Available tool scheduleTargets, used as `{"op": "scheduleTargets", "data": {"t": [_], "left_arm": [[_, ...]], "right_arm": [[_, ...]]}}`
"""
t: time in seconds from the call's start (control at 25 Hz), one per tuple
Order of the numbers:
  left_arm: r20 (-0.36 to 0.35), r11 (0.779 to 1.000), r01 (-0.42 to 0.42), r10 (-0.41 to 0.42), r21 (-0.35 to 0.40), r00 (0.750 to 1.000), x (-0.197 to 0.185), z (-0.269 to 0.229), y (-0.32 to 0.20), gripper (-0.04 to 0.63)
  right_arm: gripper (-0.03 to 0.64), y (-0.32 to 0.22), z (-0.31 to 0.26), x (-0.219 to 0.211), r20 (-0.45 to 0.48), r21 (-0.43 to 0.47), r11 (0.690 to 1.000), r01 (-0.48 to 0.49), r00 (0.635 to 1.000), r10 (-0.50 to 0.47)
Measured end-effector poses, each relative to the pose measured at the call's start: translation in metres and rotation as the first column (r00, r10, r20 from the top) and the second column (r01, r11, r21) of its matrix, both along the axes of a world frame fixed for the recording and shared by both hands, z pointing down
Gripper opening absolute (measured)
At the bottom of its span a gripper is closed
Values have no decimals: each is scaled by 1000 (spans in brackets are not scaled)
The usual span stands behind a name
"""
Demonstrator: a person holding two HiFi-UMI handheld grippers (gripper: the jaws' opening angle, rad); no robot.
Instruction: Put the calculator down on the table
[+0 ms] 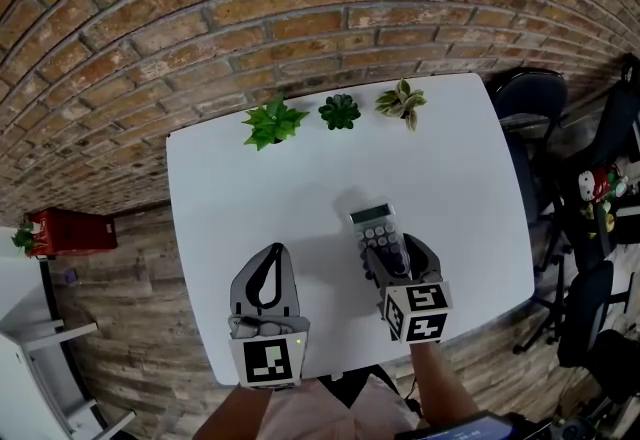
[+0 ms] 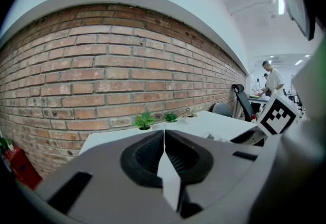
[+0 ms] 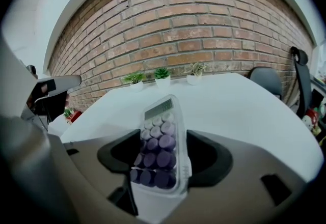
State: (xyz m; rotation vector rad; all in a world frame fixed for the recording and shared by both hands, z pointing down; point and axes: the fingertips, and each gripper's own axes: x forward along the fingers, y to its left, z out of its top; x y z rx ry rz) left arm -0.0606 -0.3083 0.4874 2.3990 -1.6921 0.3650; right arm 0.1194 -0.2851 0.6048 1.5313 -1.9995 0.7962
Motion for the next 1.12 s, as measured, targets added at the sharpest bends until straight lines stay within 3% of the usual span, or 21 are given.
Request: {"op": "scheduleTargets", "data": {"t": [0.4,0.64,0.88,1.12], "left_arm": [[-2,1000,-3,3,14,1000,2,-5,5,12],[-5,998,1,-1,61,1000,6,-26,8,12],[-35,989,20,-15,143,999,14,-73,20,12],[-56,967,43,-30,251,998,21,-141,33,12]], "right_arm": [[308,0,3,7,-30,9,1000,-9,1000,10],[308,-2,-22,4,-14,67,998,3,1000,-2],[300,-1,-96,-6,30,216,976,29,999,-36],[176,12,-190,-22,53,406,910,78,993,-109]]}}
